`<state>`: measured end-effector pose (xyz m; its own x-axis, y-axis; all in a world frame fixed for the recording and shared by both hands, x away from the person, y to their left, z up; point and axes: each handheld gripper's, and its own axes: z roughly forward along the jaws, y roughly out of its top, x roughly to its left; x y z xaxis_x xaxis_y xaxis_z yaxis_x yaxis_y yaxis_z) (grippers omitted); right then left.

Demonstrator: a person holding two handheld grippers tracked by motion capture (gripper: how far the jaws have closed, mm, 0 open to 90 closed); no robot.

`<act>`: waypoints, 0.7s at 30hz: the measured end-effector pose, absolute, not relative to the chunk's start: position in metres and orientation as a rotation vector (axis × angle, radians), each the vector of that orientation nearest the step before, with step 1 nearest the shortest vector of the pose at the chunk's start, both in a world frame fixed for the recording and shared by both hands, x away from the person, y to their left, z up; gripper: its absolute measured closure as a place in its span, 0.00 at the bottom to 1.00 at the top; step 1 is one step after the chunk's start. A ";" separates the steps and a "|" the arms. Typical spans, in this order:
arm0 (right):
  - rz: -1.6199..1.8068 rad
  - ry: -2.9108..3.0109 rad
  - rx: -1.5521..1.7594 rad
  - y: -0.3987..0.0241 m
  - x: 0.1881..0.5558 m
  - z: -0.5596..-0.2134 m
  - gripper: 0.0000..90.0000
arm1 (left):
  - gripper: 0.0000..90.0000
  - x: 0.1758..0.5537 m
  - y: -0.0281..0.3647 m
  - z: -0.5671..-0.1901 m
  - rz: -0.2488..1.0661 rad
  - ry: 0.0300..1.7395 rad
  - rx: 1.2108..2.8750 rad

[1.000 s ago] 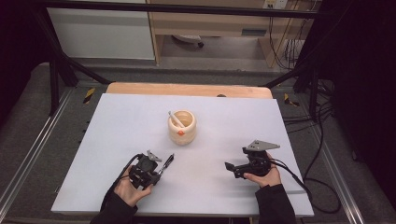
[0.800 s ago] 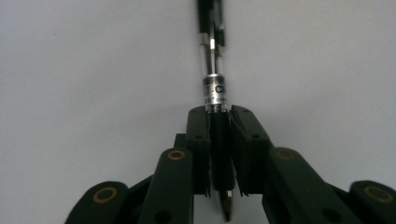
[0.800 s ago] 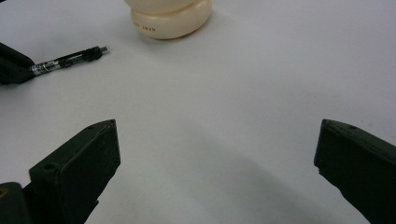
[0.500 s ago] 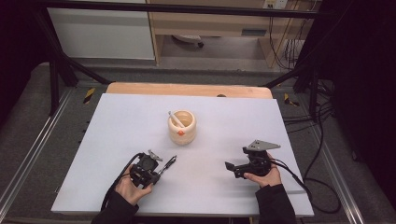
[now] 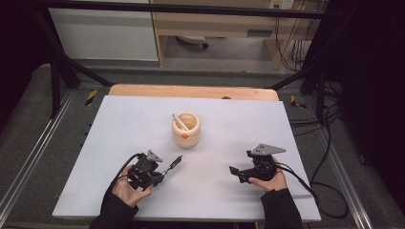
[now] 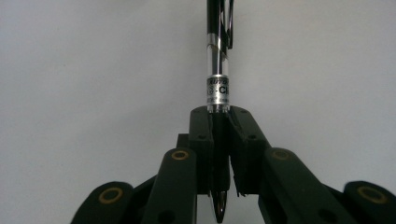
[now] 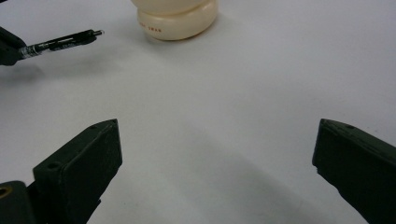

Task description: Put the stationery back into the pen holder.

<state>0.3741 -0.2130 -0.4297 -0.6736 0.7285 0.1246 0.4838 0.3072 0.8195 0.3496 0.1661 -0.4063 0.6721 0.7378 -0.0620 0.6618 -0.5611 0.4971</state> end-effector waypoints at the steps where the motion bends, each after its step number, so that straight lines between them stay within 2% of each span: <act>1: 1.303 2.306 1.095 -0.213 0.374 -0.430 0.02 | 0.88 0.350 0.166 -0.405 0.205 1.071 2.396; 21: 1.122 2.380 0.687 -0.171 0.362 -0.418 0.04 | 0.88 0.358 0.156 -0.382 0.104 0.840 2.403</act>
